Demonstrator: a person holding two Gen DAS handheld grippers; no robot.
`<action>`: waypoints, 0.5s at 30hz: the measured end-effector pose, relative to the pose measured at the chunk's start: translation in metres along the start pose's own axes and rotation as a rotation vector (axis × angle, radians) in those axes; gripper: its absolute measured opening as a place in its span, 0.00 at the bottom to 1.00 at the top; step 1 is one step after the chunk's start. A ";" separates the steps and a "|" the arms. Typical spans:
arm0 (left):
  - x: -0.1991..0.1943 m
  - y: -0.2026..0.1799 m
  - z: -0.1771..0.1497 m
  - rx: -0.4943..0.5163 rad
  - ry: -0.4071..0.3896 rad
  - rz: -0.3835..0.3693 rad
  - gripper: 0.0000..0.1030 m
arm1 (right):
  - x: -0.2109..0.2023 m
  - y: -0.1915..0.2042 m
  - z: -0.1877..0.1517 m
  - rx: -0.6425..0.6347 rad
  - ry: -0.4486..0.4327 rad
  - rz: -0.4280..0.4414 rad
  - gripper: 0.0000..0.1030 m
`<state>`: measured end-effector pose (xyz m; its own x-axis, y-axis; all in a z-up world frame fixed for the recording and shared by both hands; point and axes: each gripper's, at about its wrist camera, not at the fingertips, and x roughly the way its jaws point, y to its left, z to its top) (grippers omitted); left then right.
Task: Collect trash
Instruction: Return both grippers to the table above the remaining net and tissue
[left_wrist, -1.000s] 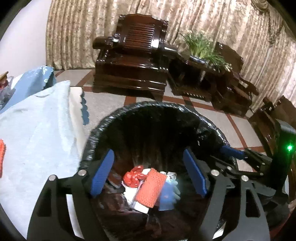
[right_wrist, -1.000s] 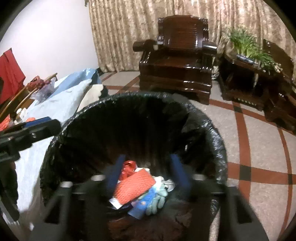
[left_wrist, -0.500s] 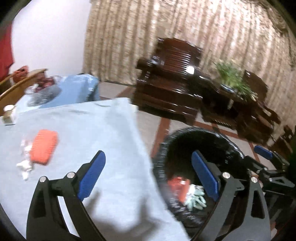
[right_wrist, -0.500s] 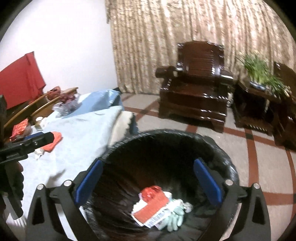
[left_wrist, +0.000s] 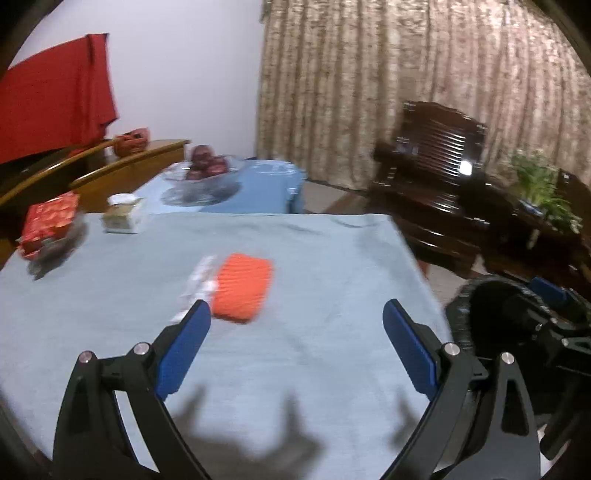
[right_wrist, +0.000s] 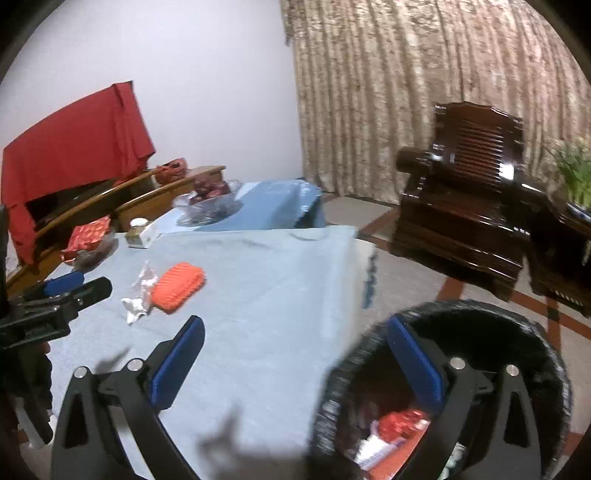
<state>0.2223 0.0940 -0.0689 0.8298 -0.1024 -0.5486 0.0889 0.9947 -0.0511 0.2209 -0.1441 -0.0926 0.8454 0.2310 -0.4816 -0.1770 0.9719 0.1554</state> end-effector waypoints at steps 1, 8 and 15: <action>0.000 0.007 -0.001 -0.006 0.000 0.015 0.89 | 0.006 0.006 0.000 0.002 0.001 0.008 0.94; 0.023 0.064 -0.008 -0.039 -0.005 0.122 0.89 | 0.060 0.040 -0.008 0.002 0.031 0.029 0.94; 0.077 0.091 -0.019 -0.056 0.048 0.153 0.89 | 0.103 0.062 -0.015 -0.031 0.071 0.033 0.94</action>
<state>0.2836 0.1764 -0.1314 0.8041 0.0492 -0.5925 -0.0679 0.9976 -0.0094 0.2894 -0.0591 -0.1454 0.8011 0.2647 -0.5368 -0.2209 0.9643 0.1458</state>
